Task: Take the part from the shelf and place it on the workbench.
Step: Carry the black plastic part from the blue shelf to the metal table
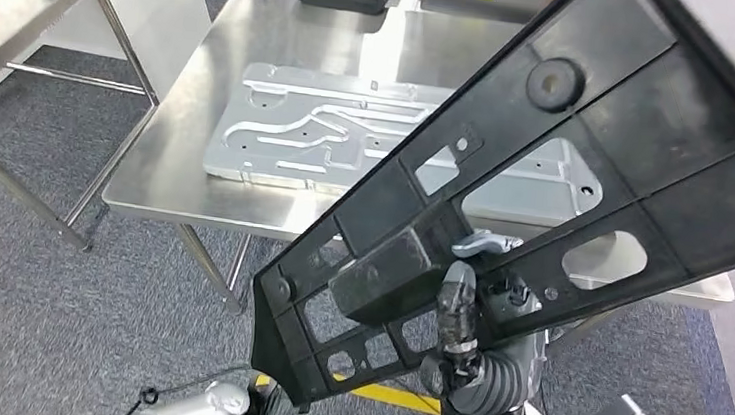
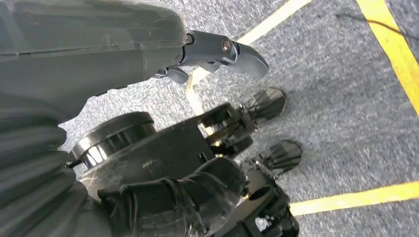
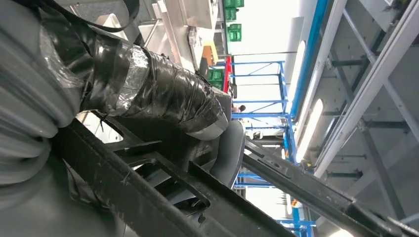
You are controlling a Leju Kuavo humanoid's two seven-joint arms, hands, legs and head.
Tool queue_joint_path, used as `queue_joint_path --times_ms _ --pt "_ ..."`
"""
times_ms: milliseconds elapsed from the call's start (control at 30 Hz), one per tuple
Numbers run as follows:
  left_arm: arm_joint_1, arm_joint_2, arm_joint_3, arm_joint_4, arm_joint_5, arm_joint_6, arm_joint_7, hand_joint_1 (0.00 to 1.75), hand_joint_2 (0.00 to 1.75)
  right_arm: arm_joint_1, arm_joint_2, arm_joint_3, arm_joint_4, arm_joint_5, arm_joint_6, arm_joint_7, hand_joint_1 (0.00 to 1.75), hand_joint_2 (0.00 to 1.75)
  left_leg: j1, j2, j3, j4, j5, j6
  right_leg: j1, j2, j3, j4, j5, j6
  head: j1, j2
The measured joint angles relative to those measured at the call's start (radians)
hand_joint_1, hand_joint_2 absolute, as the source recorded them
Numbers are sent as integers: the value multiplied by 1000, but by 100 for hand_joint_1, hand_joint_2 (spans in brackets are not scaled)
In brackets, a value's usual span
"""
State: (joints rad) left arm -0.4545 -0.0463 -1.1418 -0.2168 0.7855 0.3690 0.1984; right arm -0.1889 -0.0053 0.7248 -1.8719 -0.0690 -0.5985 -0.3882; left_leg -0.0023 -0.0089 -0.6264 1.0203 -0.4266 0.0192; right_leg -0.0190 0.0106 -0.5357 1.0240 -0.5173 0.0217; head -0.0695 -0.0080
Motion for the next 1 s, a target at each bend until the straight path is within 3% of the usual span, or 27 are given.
queue_joint_path --times_ms 67,167,200,233,300,367,500,567,667,700,733,767,800,867,900,1000 --pt "-2 1 0 0 0 0 -1 0 175 -2 0 0 2 0 1 -1 175 175 4 0 19 -11 -7 13 0 -3 -28 63 -26 6 1 0" --pt "-3 2 0 0 0 -2 0 0 175 -1 0 0 7 1 2 -1 175 175 1 2 37 -11 -22 25 1 -4 -156 259 -74 6 2 0" --pt "-1 2 0 0 0 -3 0 0 175 -1 0 0 9 1 3 -1 175 175 0 2 43 -10 -29 26 1 -4 -188 291 -67 6 2 0" --pt "0 2 0 0 0 -3 1 0 175 -1 0 0 11 1 3 -1 175 175 0 1 50 -7 -36 26 1 -4 -199 283 -40 6 2 0" --pt "0 2 0 0 0 -3 2 0 175 -2 0 0 14 1 4 -1 175 175 0 -2 66 -1 -54 23 1 -5 -168 168 49 2 2 0" --pt "-1 1 0 0 0 -3 3 0 175 -5 1 0 16 1 5 -1 175 175 -4 -4 75 6 -72 14 3 -6 -124 62 94 -3 3 0" --pt "-3 -2 0 0 -3 -4 10 0 175 -10 2 0 21 1 8 -1 175 175 -5 -3 81 7 -86 -7 5 0 -105 27 86 -17 -2 0" --pt "-6 -6 0 0 -7 -5 12 0 175 -12 3 0 20 3 7 0 175 175 -3 0 61 52 -109 -18 1 -1 -93 19 83 -27 -6 0" --pt "-6 -11 0 -1 -9 -5 14 0 175 -14 3 0 20 5 7 0 175 175 3 2 -45 233 -168 -31 2 -3 -80 15 72 -38 -10 0" --pt "-4 -11 0 -1 -9 -5 15 0 175 -13 3 0 20 5 7 0 175 175 4 2 -78 274 -169 -33 2 -1 -76 16 68 -39 -10 0" --pt "-2 -12 0 -1 -9 -5 16 0 175 -13 3 0 20 5 7 0 175 175 5 2 -95 280 -149 -34 2 1 -70 16 63 -39 -10 0" --pt "-1 -12 0 -1 -9 -5 16 0 175 -13 3 0 20 5 7 0 175 175 5 2 -93 247 -111 -32 2 3 -63 16 59 -38 -10 0" --pt "-2 -13 0 -1 -9 -5 17 0 175 -13 3 0 20 6 7 0 175 175 5 2 -73 180 -60 -29 2 4 -55 15 53 -36 -10 0" --pt "-4 -15 0 -1 -10 -3 16 0 175 -13 3 0 20 8 6 1 175 175 1 2 -24 57 -1 -20 3 6 -42 15 42 -30 -10 0" --pt "-5 -17 0 -1 -10 -2 15 0 175 -12 3 0 20 10 6 2 175 175 -2 2 -8 22 5 -15 4 7 -39 13 39 -25 -9 0" --pt "-5 -19 0 -1 -8 7 8 0 175 -8 2 0 19 20 8 10 175 175 -4 1 9 -2 -6 0 3 6 -34 6 33 -8 -7 0"
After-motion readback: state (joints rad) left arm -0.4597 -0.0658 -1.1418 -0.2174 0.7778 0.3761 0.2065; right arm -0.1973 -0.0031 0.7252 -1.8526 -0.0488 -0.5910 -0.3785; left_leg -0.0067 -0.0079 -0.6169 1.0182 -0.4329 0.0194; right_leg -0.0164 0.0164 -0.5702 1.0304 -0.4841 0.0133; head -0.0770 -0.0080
